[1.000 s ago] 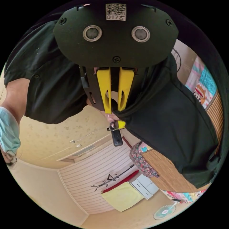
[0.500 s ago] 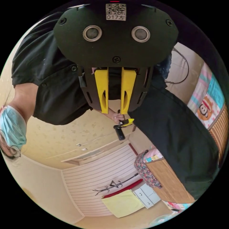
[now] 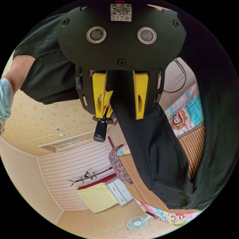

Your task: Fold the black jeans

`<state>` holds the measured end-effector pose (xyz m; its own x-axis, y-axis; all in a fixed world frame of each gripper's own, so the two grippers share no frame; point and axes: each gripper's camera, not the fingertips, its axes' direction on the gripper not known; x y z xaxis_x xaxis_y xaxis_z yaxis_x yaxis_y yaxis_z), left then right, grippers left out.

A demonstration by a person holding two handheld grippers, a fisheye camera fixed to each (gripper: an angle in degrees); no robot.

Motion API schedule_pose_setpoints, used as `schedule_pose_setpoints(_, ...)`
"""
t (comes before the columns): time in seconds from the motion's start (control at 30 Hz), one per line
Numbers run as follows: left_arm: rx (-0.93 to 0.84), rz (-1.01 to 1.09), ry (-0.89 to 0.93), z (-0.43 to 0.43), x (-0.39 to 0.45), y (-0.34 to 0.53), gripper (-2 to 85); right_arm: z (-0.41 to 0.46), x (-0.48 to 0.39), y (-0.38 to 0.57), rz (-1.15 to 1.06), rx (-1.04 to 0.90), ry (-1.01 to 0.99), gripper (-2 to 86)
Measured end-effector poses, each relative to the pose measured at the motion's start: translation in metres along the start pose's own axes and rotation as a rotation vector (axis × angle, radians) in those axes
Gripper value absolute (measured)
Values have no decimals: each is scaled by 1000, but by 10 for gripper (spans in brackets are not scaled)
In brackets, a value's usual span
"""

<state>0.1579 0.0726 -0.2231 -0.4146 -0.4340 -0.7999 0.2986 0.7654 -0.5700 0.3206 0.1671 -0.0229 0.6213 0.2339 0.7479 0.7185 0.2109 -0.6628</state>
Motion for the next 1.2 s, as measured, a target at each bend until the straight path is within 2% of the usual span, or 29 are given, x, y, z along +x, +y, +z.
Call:
schedule_pose_setpoints(0.07, 51, -16, -53, -5, 2, 9, 95, 24, -4, -11, -19, -68, 43, 24)
schedule_pose_setpoints(0.13, 101, -4, -76, -11, 7, 20, 39, 40, -3, -19, -12, -103, 1, 26)
schedule_pose_setpoints(0.27, 117, 0, -117, -17, 15, 26, 8, 34, 3, -25, 6, -179, 37, 26)
schedule_pose_setpoints(0.37, 124, 29, -125, -21, 26, 25, -1, -3, 5, -46, 35, -162, 227, 31)
schedule_pose_setpoints(0.47, 118, 58, -111, -19, 36, 22, -4, -49, 21, -94, 191, -118, 518, 47)
schedule_pose_setpoints(0.53, 111, 73, -94, -17, 42, 17, -5, -94, 42, -139, 359, 52, 748, 73)
schedule_pose_setpoints(0.63, 106, 78, -81, -17, 49, 14, -5, -132, 80, -190, 415, 298, 714, 103)
schedule_pose_setpoints(0.67, 104, 82, -81, -17, 50, 13, -5, -134, 92, -201, 438, 306, 706, 108)
schedule_pose_setpoints(0.73, 93, 91, -92, -20, 56, 11, -5, -126, 134, -240, 507, 305, 741, 122)
schedule_pose_setpoints(0.87, 106, 82, -81, -30, 57, 10, -5, -86, 163, -289, 509, 274, 884, 124)
schedule_pose_setpoints(0.97, 114, 51, -54, -42, 49, 12, -6, -43, 181, -324, 575, 157, 1112, 115)
schedule_pose_setpoints(1.03, 123, 23, -46, -57, 42, 16, -6, -17, 196, -339, 645, 61, 1260, 77)
schedule_pose_setpoints(1.2, 231, -17, 43, -107, 23, 41, -6, 33, 166, -354, 486, 65, 1382, 23)
